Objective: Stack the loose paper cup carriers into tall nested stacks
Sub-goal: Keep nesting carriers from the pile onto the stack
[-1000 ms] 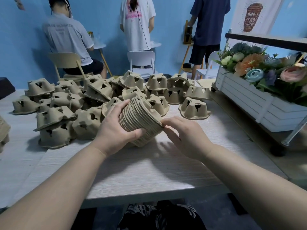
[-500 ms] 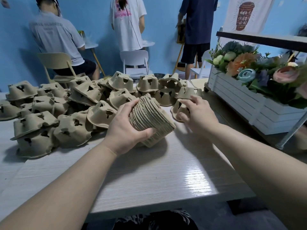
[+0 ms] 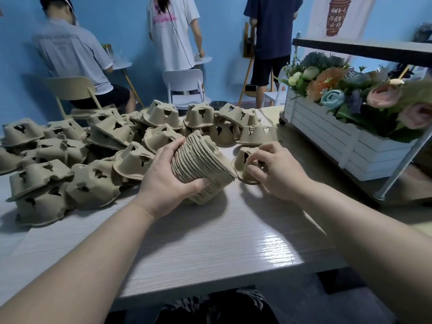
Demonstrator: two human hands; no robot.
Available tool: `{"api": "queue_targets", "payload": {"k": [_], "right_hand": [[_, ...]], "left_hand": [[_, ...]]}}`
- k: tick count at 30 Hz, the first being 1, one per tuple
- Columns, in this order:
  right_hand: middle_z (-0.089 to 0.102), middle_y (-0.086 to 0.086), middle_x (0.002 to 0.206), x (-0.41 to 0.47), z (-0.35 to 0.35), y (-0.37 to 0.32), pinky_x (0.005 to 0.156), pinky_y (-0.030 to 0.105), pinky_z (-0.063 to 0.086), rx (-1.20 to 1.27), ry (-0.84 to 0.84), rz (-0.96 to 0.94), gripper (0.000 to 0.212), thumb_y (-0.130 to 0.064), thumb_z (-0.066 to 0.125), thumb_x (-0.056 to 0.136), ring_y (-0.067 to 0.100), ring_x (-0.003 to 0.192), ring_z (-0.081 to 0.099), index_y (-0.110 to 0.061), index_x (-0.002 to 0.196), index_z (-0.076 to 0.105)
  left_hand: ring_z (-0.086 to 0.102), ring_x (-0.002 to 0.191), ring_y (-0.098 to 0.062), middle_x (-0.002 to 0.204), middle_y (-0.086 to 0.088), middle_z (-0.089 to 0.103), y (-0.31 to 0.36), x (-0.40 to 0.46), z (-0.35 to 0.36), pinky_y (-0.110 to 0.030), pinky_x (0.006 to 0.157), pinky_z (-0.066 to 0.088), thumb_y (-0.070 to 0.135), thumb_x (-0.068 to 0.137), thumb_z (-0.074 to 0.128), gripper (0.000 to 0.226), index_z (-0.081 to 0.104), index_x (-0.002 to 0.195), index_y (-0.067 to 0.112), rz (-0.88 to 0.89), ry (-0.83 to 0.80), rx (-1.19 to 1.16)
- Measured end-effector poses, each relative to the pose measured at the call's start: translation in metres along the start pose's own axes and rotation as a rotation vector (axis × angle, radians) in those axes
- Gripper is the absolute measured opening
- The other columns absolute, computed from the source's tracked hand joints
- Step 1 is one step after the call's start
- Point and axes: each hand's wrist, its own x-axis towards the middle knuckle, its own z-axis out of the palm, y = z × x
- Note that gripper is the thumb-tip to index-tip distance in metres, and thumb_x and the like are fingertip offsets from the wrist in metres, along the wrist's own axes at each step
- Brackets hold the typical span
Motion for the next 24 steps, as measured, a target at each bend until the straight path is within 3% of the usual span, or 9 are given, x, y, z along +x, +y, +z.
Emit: {"api": "queue_targets", "payload": {"k": [3, 6, 9, 12, 18, 24], "right_hand": [[0.050, 0.000, 0.121, -0.002, -0.002, -0.001, 0.092, 0.038, 0.044, 0.021, 0.048, -0.011, 0.023, -0.042, 0.062, 0.087, 0.022, 0.111, 0.049, -0.028, 0.104, 0.067], [0.046, 0.000, 0.130, 0.005, 0.000, -0.004, 0.092, 0.039, 0.045, 0.016, 0.077, 0.035, 0.039, -0.044, 0.059, 0.087, 0.023, 0.115, 0.050, -0.029, 0.123, 0.057], [0.039, 0.001, 0.141, 0.013, 0.007, -0.008, 0.097, 0.042, 0.043, -0.042, 0.001, 0.074, 0.049, -0.045, 0.055, 0.090, 0.026, 0.123, 0.044, -0.028, 0.135, 0.046], [0.040, 0.001, 0.141, 0.013, 0.016, -0.007, 0.095, 0.043, 0.044, -0.075, 0.005, 0.088, 0.041, -0.044, 0.053, 0.091, 0.028, 0.121, 0.045, -0.024, 0.127, 0.053], [0.049, 0.003, 0.117, 0.012, 0.006, -0.006, 0.081, 0.037, 0.047, -0.106, 0.108, 0.105, 0.033, -0.047, 0.053, 0.091, 0.028, 0.100, 0.055, -0.019, 0.107, 0.060], [0.043, 0.001, 0.131, 0.010, 0.010, -0.006, 0.087, 0.039, 0.049, -0.075, 0.066, 0.087, 0.050, -0.053, 0.060, 0.084, 0.024, 0.111, 0.051, -0.029, 0.127, 0.051]], "left_hand": [[0.046, 0.122, -0.004, 0.134, 0.012, 0.048, 0.000, 0.000, 0.000, -0.022, 0.102, 0.035, 0.067, 0.044, 0.071, 0.109, 0.039, 0.143, 0.035, 0.001, -0.003, -0.002], [0.046, 0.122, -0.004, 0.134, 0.012, 0.048, 0.001, 0.000, 0.001, -0.022, 0.101, 0.035, 0.067, 0.044, 0.071, 0.110, 0.039, 0.143, 0.035, -0.004, -0.002, -0.006], [0.046, 0.122, -0.004, 0.134, 0.012, 0.047, 0.001, -0.001, 0.000, -0.021, 0.101, 0.035, 0.067, 0.044, 0.071, 0.110, 0.039, 0.144, 0.034, -0.012, -0.003, -0.010], [0.044, 0.122, -0.004, 0.134, 0.012, 0.047, 0.001, 0.000, 0.000, -0.022, 0.102, 0.034, 0.067, 0.044, 0.071, 0.109, 0.039, 0.143, 0.035, -0.013, -0.005, -0.005], [0.045, 0.121, -0.004, 0.134, 0.012, 0.047, 0.001, 0.000, 0.001, -0.020, 0.099, 0.034, 0.067, 0.043, 0.069, 0.110, 0.038, 0.143, 0.035, -0.014, 0.005, 0.008], [0.045, 0.120, -0.004, 0.134, 0.011, 0.048, 0.001, 0.000, 0.001, -0.019, 0.098, 0.034, 0.067, 0.044, 0.070, 0.108, 0.038, 0.143, 0.037, -0.016, 0.002, 0.009]]}}
